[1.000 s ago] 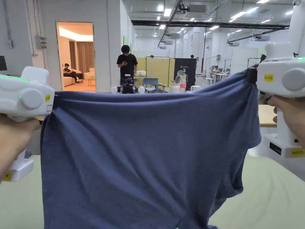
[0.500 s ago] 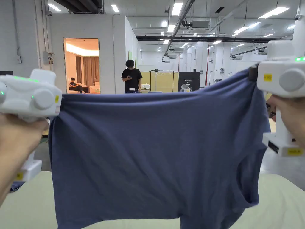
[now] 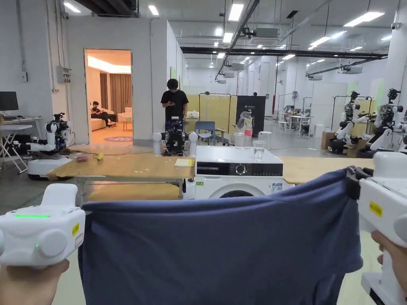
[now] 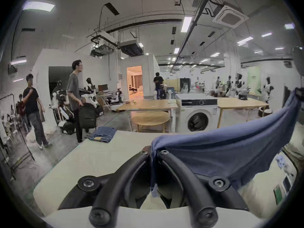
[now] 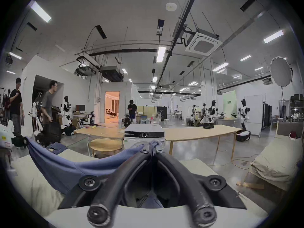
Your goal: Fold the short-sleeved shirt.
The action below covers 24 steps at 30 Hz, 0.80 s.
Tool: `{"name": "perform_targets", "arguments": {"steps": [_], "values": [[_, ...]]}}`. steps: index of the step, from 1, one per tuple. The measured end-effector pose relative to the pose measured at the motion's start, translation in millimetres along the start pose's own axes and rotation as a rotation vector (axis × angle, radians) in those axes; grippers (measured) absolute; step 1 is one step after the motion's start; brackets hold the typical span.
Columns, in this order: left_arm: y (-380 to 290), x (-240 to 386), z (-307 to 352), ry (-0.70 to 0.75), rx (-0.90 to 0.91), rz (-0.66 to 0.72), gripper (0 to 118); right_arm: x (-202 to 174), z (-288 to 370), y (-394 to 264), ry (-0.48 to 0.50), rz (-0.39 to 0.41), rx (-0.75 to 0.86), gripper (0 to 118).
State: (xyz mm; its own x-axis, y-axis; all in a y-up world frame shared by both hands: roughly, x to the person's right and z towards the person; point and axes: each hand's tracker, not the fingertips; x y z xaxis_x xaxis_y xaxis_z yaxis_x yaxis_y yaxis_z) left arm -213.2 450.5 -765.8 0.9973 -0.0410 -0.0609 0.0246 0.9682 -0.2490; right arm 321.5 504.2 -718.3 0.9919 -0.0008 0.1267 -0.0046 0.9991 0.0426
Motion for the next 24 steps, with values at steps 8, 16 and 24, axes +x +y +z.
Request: {"name": "perform_targets", "arguments": {"steps": [8, 16, 24], "values": [[-165.9, -11.0, 126.9, -0.106, -0.127, 0.052, 0, 21.5, 161.9, -155.1, -0.002, 0.061, -0.249, 0], [-321.1, -31.5, 198.0, -0.068, -0.41, 0.095, 0, 30.0, 284.3, -307.0, 0.009, 0.052, -0.664, 0], [-323.9, -32.2, 214.1, -0.051, -0.394, 0.066, 117, 23.0, 305.9, -318.2, 0.056, 0.018, -0.713, 105]]}}
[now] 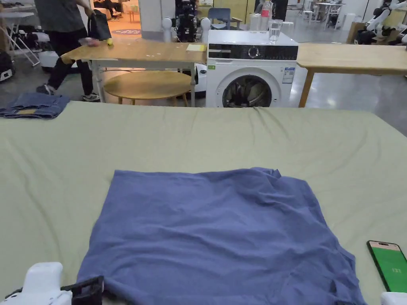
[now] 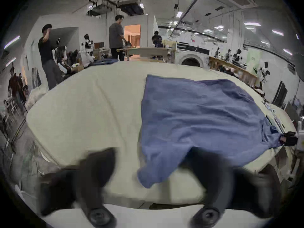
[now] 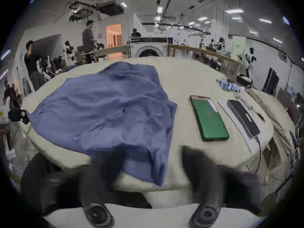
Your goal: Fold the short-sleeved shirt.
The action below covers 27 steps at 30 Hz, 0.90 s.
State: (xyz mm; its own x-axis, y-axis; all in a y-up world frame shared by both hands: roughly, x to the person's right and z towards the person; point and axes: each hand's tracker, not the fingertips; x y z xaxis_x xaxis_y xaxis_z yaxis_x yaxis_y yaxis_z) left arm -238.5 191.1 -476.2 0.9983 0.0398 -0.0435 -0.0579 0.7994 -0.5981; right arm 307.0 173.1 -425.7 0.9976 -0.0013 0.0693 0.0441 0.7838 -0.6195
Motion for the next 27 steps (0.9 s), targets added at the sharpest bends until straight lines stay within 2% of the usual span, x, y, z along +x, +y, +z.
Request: {"name": "perform_targets", "arguments": {"steps": [2, 4, 5, 6, 7, 8, 9, 11, 15, 16, 17, 18, 19, 20, 21, 23, 27], "values": [[-0.5, 7.2, 23.5, -0.029, 0.083, -0.012, 117, -11.4, 15.0, 7.5, 0.05, -0.007, 0.069, 106], [-3.2, 10.8, 32.5, -0.018, 0.062, -0.028, 114, -21.3, 25.7, 10.1, 0.066, -0.016, 0.098, 104], [-8.2, 12.3, 36.3, -0.013, 0.054, -0.036, 103, -26.4, 26.8, 12.3, 0.074, -0.018, 0.098, 91], [-12.1, 12.6, 39.6, -0.018, 0.039, -0.041, 58, -30.0, 27.1, 14.2, 0.096, -0.026, 0.098, 34], [-13.9, 10.9, 40.7, -0.034, 0.011, -0.039, 12, -33.6, 27.1, 15.7, 0.112, -0.04, 0.107, 0], [-15.3, 8.9, 39.5, -0.026, -0.026, -0.027, 0, -37.4, 24.9, 13.9, 0.096, -0.035, 0.111, 0], [-17.3, 6.8, 36.6, -0.004, -0.06, -0.03, 0, -42.8, 23.6, 8.2, 0.017, -0.003, 0.139, 0], [-27.1, 2.1, 38.6, -0.017, -0.049, -0.036, 0, -48.2, 19.8, -2.5, 0.08, 0.033, 0.131, 0], [-34.5, -7.6, 33.8, 0.013, -0.084, 0.011, 0, -59.0, 15.0, -38.8, 0.086, 0.027, 0.151, 0], [-34.0, -8.2, 32.9, 0.0, -0.061, 0.021, 0, -53.1, 10.5, -18.3, 0.074, 0.037, 0.146, 0], [-34.5, -8.7, 32.1, -0.005, -0.057, 0.032, 0, -53.3, 7.7, -24.5, 0.074, 0.039, 0.142, 0], [-37.7, -9.1, 31.6, -0.006, -0.051, 0.033, 27, -53.4, 4.4, -30.6, 0.078, 0.042, 0.126, 0], [-39.3, -7.4, 32.0, -0.005, -0.031, 0.023, 72, -54.6, 2.1, -37.8, 0.071, 0.048, 0.119, 0], [-38.3, -6.0, 30.9, -0.009, -0.031, 0.006, 110, -52.5, 5.3, -17.5, 0.067, 0.053, 0.112, 0], [-37.1, -5.3, 27.8, -0.027, -0.037, -0.003, 117, -52.5, 4.7, -20.8, 0.068, 0.054, 0.108, 0], [-35.0, -2.6, 14.0, -0.074, -0.111, -0.015, 116, -53.2, 2.7, -29.2, 0.073, 0.049, 0.107, 0], [-25.4, 3.8, -1.0, -0.012, -0.105, -0.096, 112, -48.1, -5.0, -24.5, 0.074, 0.059, 0.107, 0]]}}
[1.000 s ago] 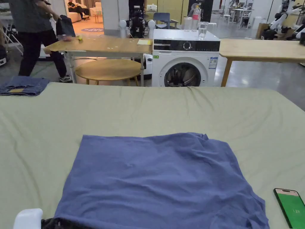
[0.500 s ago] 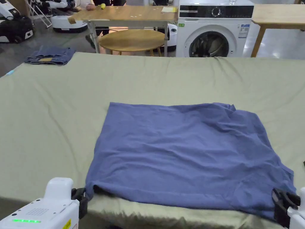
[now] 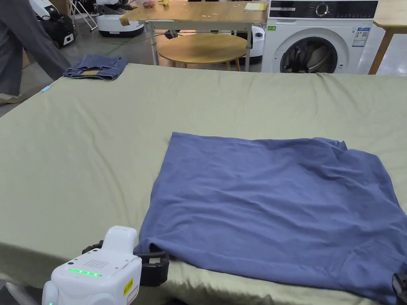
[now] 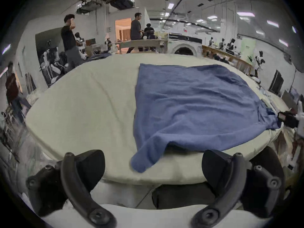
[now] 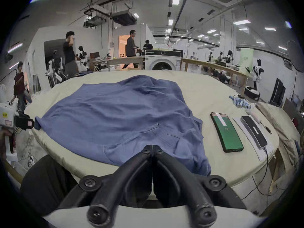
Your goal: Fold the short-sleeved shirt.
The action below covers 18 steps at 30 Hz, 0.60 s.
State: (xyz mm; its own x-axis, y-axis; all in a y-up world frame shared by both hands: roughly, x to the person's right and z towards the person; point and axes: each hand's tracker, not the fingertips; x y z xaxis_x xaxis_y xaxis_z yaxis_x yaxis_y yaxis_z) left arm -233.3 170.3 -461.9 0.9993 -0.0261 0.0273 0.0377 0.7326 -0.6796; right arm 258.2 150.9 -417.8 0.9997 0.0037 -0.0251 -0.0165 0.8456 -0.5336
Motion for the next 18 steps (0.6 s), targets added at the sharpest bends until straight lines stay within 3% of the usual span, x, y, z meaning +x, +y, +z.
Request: {"name": "perform_targets", "arguments": {"steps": [2, 4, 5, 9, 10, 11, 12, 13, 14, 18], "values": [[5.2, 0.3, -9.6, 0.006, -0.008, -0.017, 104, -0.6, 4.2, 10.1, -0.004, 0.007, -0.003, 0], [7.7, 0.2, -16.4, -0.001, -0.038, -0.016, 16, 0.8, 2.0, 9.5, -0.009, 0.011, -0.011, 0], [6.1, 1.3, -19.7, 0.008, -0.037, -0.016, 4, 1.8, 2.9, 12.2, -0.011, 0.01, -0.012, 0], [-3.8, 7.3, -21.9, 0.017, -0.061, -0.038, 4, 8.1, 6.9, 12.1, -0.037, 0.014, -0.008, 0], [-3.7, 8.5, -21.6, 0.025, -0.056, -0.046, 4, 10.4, 9.4, 11.3, -0.042, 0.019, 0.004, 5], [-3.2, 7.2, -19.8, 0.022, -0.057, -0.042, 4, 13.4, 12.2, 10.6, -0.043, 0.022, 0.023, 29], [-3.1, 6.8, -20.0, 0.02, -0.055, -0.035, 4, 15.7, 13.7, 10.0, -0.055, 0.031, 0.04, 74], [-3.1, 7.0, -20.1, 0.015, -0.055, -0.024, 4, 16.3, 17.7, 8.0, -0.079, 0.045, 0.053, 102], [-3.5, 7.4, -20.1, 0.008, -0.055, -0.019, 4, 18.0, 16.1, 6.8, -0.1, 0.06, 0.049, 114], [-3.5, 8.0, -19.3, 0.003, -0.059, -0.01, 4, 22.2, 9.0, 5.7, -0.142, 0.095, 0.008, 114]]}}
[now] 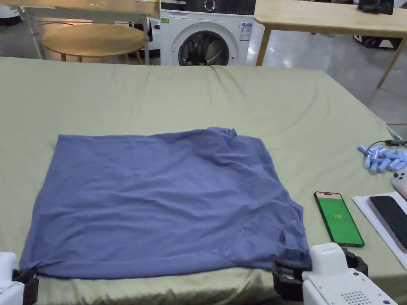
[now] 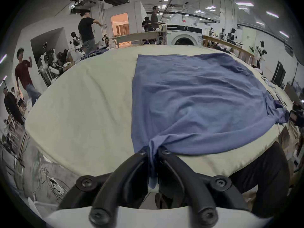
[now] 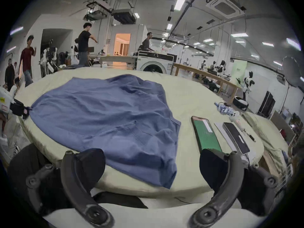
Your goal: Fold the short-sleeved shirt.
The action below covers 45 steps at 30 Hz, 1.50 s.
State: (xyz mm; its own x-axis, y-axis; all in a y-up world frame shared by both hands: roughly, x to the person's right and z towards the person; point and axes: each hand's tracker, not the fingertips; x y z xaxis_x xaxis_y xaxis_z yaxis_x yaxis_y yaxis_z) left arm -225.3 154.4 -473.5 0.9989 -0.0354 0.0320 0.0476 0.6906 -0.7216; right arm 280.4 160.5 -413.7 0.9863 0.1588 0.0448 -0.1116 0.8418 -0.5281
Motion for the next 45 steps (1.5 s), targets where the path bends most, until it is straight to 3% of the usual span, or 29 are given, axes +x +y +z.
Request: {"name": "perform_targets", "arguments": {"steps": [1, 2, 3, 4, 5, 8, 9, 16, 21, 25, 29, 32, 34, 35, 36, 38, 39, 41, 45], "values": [[1.6, 0.4, 1.6, -0.004, 0.001, 0.007, 4, 2.1, -6.5, 0.0, -0.006, -0.012, -0.022, 113], [1.3, 0.5, 2.4, -0.007, 0.002, 0.012, 4, 4.9, -13.6, -0.2, -0.004, -0.035, -0.056, 104], [0.9, 1.0, 3.4, -0.008, 0.003, 0.015, 4, 6.2, -15.7, -2.2, -0.013, -0.058, -0.08, 63], [0.5, 1.7, 4.3, -0.009, 0.004, 0.016, 4, 9.5, -21.8, -1.2, -0.002, -0.09, -0.126, 12], [2.4, 3.0, 6.9, -0.008, 0.004, 0.017, 4, 14.0, -26.3, 0.5, 0.017, -0.132, -0.159, 0], [2.6, 5.4, 11.3, -0.016, 0.008, 0.024, 2, 17.9, -32.7, -8.5, 0.007, -0.234, -0.207, 0], [4.4, 4.0, 12.2, -0.02, 0.009, 0.028, 2, 18.8, -32.8, -6.7, 0.062, -0.224, -0.241, 0], [26.2, 8.3, 39.9, 0.02, 0.094, -0.005, 1, 18.0, -0.8, 20.7, 0.032, -0.206, -0.04, 0], [81.2, -0.4, 40.4, 0.036, 0.144, -0.026, 1, 28.2, -6.8, 67.9, 0.037, -0.17, 0.033, 0], [137.1, -2.3, 13.3, 0.054, 0.143, -0.049, 1, 42.4, -43.1, 125.4, 0.044, -0.151, 0.061, 0], [188.1, -4.2, -48.5, 0.074, 0.023, -0.068, 1, 42.9, -110.2, 170.1, 0.072, -0.105, 0.004, 0], [201.6, 0.8, -92.8, 0.112, -0.074, -0.132, 1, 36.2, -160.4, 174.7, 0.062, -0.083, -0.096, 0], [198.2, 2.8, -109.5, 0.084, -0.123, -0.095, 1, 35.7, -183.7, 169.8, 0.065, -0.094, -0.165, 0], [195.1, 3.9, -110.4, 0.087, -0.102, -0.105, 6, 34.3, -187.2, 164.4, 0.065, -0.108, -0.179, 1], [192.9, 5.8, -109.1, 0.093, -0.086, -0.137, 28, 35.2, -189.5, 161.6, 0.067, -0.106, -0.181, 17], [183.5, 5.7, -96.1, 0.121, -0.024, -0.16, 88, 36.7, -184.0, 158.4, 0.058, -0.08, -0.171, 82], [181.2, 3.7, -86.7, 0.123, 0.016, -0.129, 106, 37.9, -177.0, 158.1, 0.059, -0.076, -0.146, 106], [177.1, 4.1, -50.8, 0.08, 0.115, -0.075, 107, 40.5, -147.2, 158.7, 0.07, -0.096, -0.092, 107], [132.8, 16.5, 17.9, 0.057, 0.299, -0.132, 107, 20.4, -62.9, 130.6, 0.069, -0.066, 0.072, 108]]}}
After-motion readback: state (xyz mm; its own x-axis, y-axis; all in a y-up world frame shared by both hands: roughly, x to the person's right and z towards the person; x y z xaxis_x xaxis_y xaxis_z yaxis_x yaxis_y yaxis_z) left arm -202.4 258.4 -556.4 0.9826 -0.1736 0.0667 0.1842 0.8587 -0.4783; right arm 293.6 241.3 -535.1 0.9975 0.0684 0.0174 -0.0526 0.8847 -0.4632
